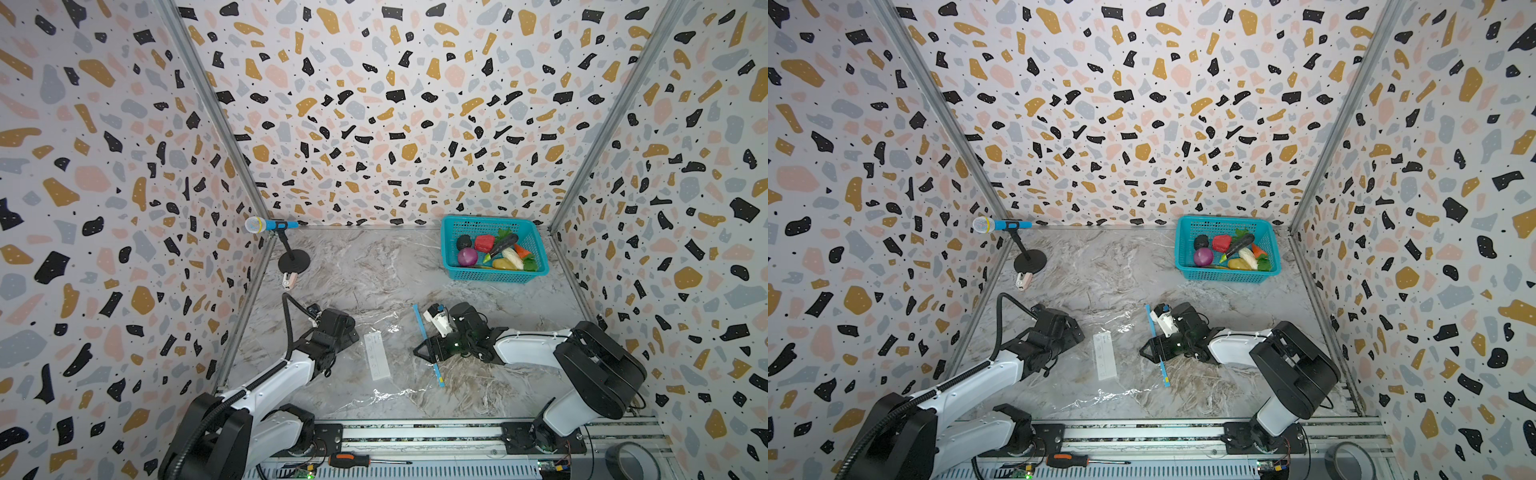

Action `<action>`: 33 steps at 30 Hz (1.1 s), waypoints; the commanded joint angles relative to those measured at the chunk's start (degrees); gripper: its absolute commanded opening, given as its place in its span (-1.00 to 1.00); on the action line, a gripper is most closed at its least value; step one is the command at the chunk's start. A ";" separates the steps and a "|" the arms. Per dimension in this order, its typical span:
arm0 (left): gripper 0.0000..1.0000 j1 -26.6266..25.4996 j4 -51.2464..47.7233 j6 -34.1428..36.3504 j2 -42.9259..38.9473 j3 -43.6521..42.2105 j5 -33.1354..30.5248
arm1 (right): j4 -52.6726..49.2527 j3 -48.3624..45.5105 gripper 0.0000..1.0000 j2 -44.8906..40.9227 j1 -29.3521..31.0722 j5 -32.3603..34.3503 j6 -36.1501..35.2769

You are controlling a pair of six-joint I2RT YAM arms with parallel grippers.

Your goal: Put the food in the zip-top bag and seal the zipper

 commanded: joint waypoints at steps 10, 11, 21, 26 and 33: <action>0.99 0.46 4.83 4.62 7.70 6.69 -0.70 | 1.55 5.21 0.49 3.40 -3.59 -2.76 -0.04; 0.99 0.55 4.06 5.28 8.04 7.35 -1.00 | 1.15 5.36 0.49 3.59 -3.72 -2.74 0.06; 0.98 0.57 -8.06 10.59 -0.09 11.05 -6.07 | -1.27 0.11 0.44 -3.39 -8.55 -3.42 3.09; 0.64 -1.86 -0.43 11.90 -4.03 7.13 6.88 | 2.47 -4.36 0.31 -6.21 -9.53 -6.91 6.28; 0.42 -6.26 10.30 13.40 -1.06 3.00 18.16 | 4.93 -7.84 0.15 -7.16 -10.59 -8.77 6.90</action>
